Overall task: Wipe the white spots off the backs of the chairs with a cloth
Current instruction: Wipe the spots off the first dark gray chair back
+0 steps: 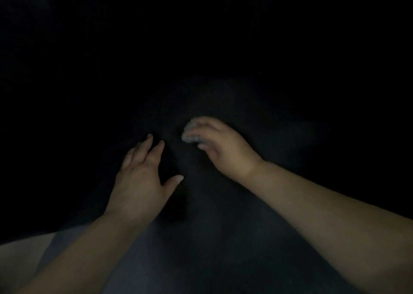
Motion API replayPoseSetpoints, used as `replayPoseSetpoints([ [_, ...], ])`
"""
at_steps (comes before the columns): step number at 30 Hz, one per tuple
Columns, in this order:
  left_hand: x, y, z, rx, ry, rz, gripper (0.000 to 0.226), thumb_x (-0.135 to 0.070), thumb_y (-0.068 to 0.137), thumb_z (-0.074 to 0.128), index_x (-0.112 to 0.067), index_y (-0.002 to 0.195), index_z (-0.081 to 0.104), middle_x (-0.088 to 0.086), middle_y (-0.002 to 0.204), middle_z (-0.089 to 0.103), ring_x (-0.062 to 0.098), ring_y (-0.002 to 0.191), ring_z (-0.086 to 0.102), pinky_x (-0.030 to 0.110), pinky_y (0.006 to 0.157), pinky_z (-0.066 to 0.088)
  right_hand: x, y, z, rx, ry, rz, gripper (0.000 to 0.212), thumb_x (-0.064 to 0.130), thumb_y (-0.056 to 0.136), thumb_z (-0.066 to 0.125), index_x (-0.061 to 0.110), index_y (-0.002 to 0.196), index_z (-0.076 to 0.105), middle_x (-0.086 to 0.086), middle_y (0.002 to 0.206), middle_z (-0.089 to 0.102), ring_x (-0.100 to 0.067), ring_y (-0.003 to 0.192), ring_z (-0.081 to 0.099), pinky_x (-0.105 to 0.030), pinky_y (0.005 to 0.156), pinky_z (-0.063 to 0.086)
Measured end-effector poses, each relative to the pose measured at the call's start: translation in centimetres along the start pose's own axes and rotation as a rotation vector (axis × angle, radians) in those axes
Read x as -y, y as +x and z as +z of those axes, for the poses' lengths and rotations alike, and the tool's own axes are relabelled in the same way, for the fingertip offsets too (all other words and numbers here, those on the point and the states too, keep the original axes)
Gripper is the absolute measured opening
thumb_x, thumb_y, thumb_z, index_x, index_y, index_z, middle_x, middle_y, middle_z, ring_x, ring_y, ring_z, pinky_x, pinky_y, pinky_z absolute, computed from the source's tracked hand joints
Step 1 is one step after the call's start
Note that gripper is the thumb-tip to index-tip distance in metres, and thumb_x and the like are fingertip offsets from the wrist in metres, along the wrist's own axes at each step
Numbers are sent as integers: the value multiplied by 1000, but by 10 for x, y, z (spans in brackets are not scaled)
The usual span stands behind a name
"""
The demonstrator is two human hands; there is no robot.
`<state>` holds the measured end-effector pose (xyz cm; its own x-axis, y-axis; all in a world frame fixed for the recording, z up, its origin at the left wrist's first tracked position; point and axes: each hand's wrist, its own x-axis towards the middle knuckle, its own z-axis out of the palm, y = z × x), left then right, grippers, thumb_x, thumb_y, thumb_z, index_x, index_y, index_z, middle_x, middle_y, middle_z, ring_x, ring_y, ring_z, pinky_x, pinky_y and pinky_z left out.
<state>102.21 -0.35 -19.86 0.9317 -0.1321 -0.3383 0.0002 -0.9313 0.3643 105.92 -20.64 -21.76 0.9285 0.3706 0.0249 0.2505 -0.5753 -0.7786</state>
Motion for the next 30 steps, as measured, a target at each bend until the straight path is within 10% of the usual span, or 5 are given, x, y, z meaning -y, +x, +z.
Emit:
replayPoseSetpoints([
  [10, 23, -44, -4, 26, -25, -10, 85, -53, 81, 64, -29, 151, 22, -10, 160, 5, 18, 144, 7, 31, 116, 12, 1, -32, -24, -397, 44, 296, 38, -15, 91, 46, -4, 126, 56, -21, 133, 47, -9, 123, 49, -4, 100, 29],
  [13, 26, -48, -1, 35, -14, 11, 85, -51, 81, 66, -27, 150, 23, -9, 160, 6, 21, 144, 9, 26, 115, 9, 18, -24, 12, -342, -48, 277, 41, -16, 89, 44, -1, 123, 60, -22, 138, 45, -24, 129, 43, -6, 104, 26],
  [16, 29, -52, 3, 49, 6, 26, 84, -50, 81, 66, -25, 150, 24, -7, 160, 8, 22, 144, 11, 27, 116, 10, 46, -41, 64, -185, 51, 139, 33, -14, 89, 49, -5, 118, 63, -29, 136, 47, -36, 131, 42, -39, 116, 28],
  [21, 41, -69, 2, 29, 36, 28, 79, -41, 84, 67, -22, 149, 27, -3, 160, 11, 23, 144, 15, 25, 115, 7, 52, -116, 88, 90, -22, -109, 41, -5, 92, 59, 13, 128, 61, -10, 144, 46, -23, 134, 43, -43, 109, 37],
  [30, 33, -109, -31, 57, -17, -16, 61, -29, 92, 58, -21, 147, 33, -2, 155, 27, 19, 139, 25, 23, 113, 17, 75, -164, 16, -250, 7, 270, 43, -21, 84, 52, 5, 114, 66, -5, 123, 57, -4, 120, 49, -9, 106, 30],
])
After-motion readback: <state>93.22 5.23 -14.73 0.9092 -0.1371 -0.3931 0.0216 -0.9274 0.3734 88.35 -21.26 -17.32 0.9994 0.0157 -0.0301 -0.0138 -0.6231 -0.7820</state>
